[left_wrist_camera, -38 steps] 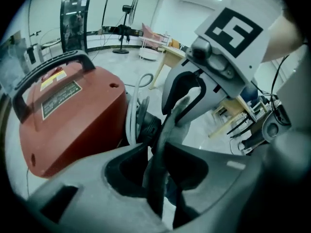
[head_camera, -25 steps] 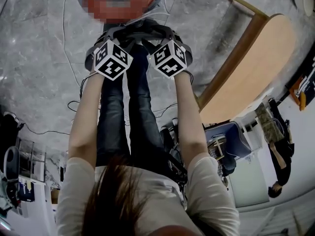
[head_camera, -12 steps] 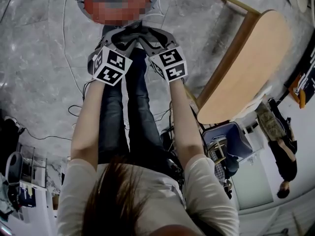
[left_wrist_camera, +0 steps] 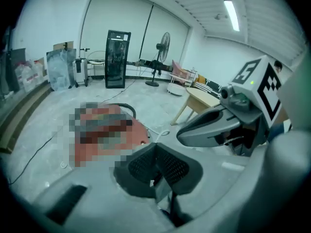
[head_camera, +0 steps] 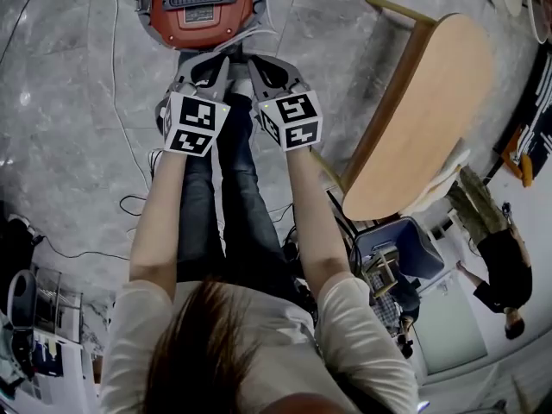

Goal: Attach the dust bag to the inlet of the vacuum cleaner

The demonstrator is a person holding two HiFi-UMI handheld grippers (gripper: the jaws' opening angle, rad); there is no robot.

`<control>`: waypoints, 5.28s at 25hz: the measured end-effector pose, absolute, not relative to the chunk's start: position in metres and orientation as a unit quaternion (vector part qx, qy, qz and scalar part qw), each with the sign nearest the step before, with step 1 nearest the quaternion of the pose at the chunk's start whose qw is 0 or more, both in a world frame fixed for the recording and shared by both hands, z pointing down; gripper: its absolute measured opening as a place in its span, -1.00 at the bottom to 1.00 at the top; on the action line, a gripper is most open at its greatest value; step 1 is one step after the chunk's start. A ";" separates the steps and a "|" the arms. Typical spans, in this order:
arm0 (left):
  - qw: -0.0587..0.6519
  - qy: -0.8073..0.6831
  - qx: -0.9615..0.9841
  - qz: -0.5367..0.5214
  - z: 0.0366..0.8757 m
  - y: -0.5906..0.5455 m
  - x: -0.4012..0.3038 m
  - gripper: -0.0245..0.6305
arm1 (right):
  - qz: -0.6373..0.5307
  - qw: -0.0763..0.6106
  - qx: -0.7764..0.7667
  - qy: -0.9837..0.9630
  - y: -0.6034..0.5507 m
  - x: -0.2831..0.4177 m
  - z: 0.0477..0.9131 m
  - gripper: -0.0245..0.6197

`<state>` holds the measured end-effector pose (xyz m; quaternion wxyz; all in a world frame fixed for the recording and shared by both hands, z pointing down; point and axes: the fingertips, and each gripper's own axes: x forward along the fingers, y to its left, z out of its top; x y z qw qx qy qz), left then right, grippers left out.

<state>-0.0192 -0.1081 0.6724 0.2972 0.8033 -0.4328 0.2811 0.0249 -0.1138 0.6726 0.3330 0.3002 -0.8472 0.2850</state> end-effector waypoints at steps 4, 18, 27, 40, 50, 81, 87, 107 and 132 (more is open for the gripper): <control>0.289 -0.448 0.806 0.258 0.653 -0.114 -0.020 -0.87 | 0.287 0.315 0.320 -0.846 -0.119 0.025 0.655 -0.92; 0.251 -0.507 0.806 0.173 0.522 -0.132 -0.047 -0.87 | 0.240 0.260 0.345 -0.869 -0.147 0.009 0.535 -0.92; 0.214 -0.527 0.810 0.142 0.423 -0.150 -0.064 -0.87 | 0.197 0.213 0.368 -0.883 -0.163 0.005 0.419 -0.92; 0.119 -0.540 0.828 0.098 0.276 -0.167 -0.068 -0.87 | 0.166 0.183 0.387 -0.888 -0.155 0.023 0.301 -0.92; 0.076 -0.526 0.843 0.077 0.191 -0.127 -0.043 -0.87 | 0.139 0.152 0.395 -0.895 -0.120 0.048 0.217 -0.92; 0.047 -0.509 0.859 0.032 0.134 -0.042 -0.040 -0.87 | 0.118 0.067 0.429 -0.893 -0.038 0.067 0.158 -0.92; 0.055 -0.521 0.851 0.024 0.138 -0.043 -0.046 -0.87 | 0.119 0.063 0.439 -0.888 -0.044 0.070 0.159 -0.92; 0.044 -0.510 0.859 0.033 0.133 -0.046 -0.049 -0.87 | 0.106 0.071 0.419 -0.899 -0.062 0.066 0.147 -0.92; 0.055 -0.517 0.854 0.032 0.137 -0.091 -0.073 -0.87 | 0.114 0.076 0.429 -0.893 -0.109 0.060 0.154 -0.92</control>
